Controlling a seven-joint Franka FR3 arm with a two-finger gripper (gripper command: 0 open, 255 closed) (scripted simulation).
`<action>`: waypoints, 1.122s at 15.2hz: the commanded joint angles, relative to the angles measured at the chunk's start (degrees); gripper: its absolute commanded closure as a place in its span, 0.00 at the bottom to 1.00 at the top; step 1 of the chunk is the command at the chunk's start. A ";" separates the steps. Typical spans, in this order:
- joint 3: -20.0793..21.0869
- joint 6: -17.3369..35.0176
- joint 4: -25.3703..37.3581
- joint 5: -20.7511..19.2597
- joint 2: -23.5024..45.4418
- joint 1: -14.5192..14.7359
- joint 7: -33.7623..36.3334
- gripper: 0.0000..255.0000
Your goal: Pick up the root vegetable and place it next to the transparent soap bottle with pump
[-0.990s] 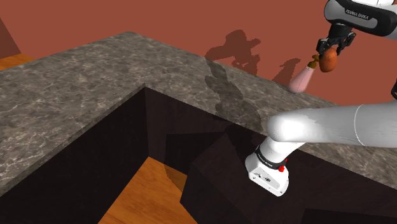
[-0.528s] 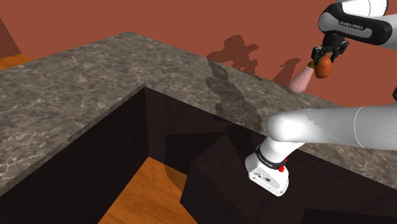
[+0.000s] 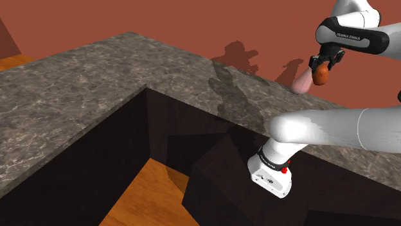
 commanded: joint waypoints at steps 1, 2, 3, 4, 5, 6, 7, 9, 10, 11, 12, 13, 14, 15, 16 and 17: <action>-0.50 1.15 -1.39 -0.60 -0.18 -0.21 0.57 1.00; -0.78 1.78 -2.09 -0.92 -0.20 -0.30 0.88 1.00; -1.08 2.41 -2.77 -1.24 -0.20 -0.39 1.19 1.00; -1.37 3.05 -3.44 -1.57 -0.19 -0.47 1.51 1.00; -1.68 3.69 -4.10 -1.90 -0.16 -0.56 1.82 1.00; -1.99 4.34 -4.76 -2.24 -0.12 -0.65 2.14 1.00; -2.31 4.99 -5.40 -2.59 -0.06 -0.73 2.47 1.00; -2.97 6.31 -6.65 -3.31 0.10 -0.89 3.12 1.00; -3.31 6.99 -7.26 -3.67 0.21 -0.97 3.45 1.00; -3.65 7.66 -7.86 -4.05 0.33 -1.05 3.79 1.00; -4.01 8.35 -8.45 -4.44 0.48 -1.12 4.13 1.00; -4.37 9.04 -9.03 -4.83 0.64 -1.19 4.47 1.00; -4.74 9.74 -9.59 -5.23 0.82 -1.26 4.82 1.00; -5.11 10.44 -10.15 -5.64 1.02 -1.33 5.17 1.00; -5.49 11.15 -10.69 -6.05 1.23 -1.39 5.53 1.00; -5.88 11.87 -11.22 -6.48 1.47 -1.45 5.90 1.00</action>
